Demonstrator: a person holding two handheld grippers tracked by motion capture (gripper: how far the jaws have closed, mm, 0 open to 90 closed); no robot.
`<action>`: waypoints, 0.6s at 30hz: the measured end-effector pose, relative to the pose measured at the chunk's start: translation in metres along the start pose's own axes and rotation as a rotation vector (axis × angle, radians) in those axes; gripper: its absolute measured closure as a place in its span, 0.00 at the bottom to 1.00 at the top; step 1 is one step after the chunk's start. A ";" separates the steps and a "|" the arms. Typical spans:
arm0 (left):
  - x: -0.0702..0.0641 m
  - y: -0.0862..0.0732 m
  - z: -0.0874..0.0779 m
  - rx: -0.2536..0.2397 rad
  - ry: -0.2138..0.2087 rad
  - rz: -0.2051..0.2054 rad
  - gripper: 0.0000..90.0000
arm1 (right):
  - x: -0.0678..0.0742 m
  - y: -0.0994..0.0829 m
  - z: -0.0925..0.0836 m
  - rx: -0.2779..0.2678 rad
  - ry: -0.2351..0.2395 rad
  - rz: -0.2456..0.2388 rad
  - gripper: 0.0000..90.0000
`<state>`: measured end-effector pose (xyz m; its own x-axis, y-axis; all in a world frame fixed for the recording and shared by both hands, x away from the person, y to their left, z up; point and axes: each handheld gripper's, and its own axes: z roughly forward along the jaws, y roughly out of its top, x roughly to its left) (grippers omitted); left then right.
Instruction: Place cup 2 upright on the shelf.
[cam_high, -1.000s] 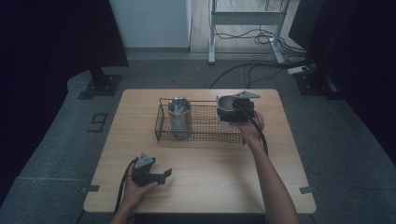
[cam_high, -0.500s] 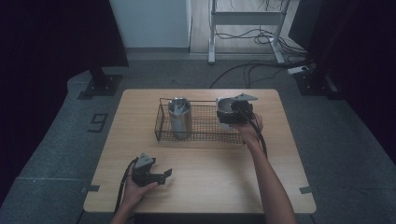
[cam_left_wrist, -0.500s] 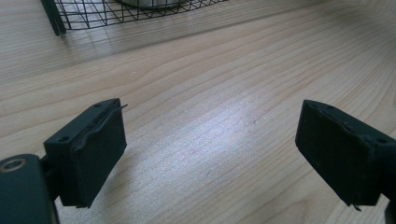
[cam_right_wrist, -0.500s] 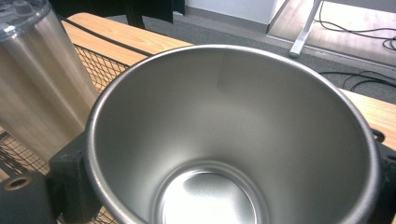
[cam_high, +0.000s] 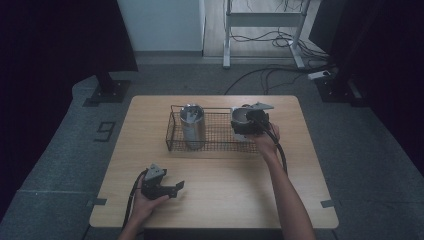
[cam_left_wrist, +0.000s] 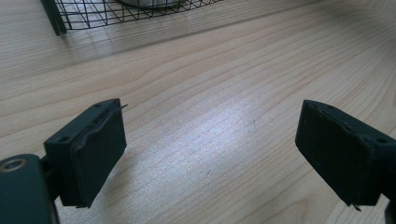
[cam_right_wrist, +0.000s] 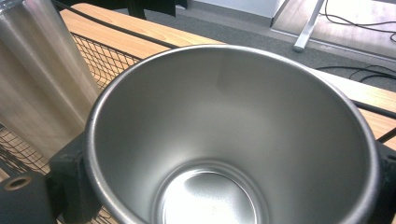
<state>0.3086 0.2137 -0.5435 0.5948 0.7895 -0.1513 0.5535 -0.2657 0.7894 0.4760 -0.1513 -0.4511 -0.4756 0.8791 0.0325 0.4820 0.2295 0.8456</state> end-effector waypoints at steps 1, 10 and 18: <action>0.000 0.000 0.000 0.000 0.000 0.000 0.10 | 0.000 0.000 0.000 0.001 0.001 0.001 0.08; 0.000 0.000 0.000 0.001 -0.002 -0.002 0.10 | 0.000 -0.005 0.000 0.002 0.007 0.005 0.08; -0.001 0.000 0.000 0.001 0.000 -0.001 0.10 | 0.001 -0.013 0.003 0.010 0.006 0.002 0.08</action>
<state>0.3078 0.2132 -0.5436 0.5938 0.7901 -0.1522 0.5547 -0.2649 0.7887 0.4710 -0.1519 -0.4637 -0.4795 0.8767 0.0374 0.4897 0.2320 0.8405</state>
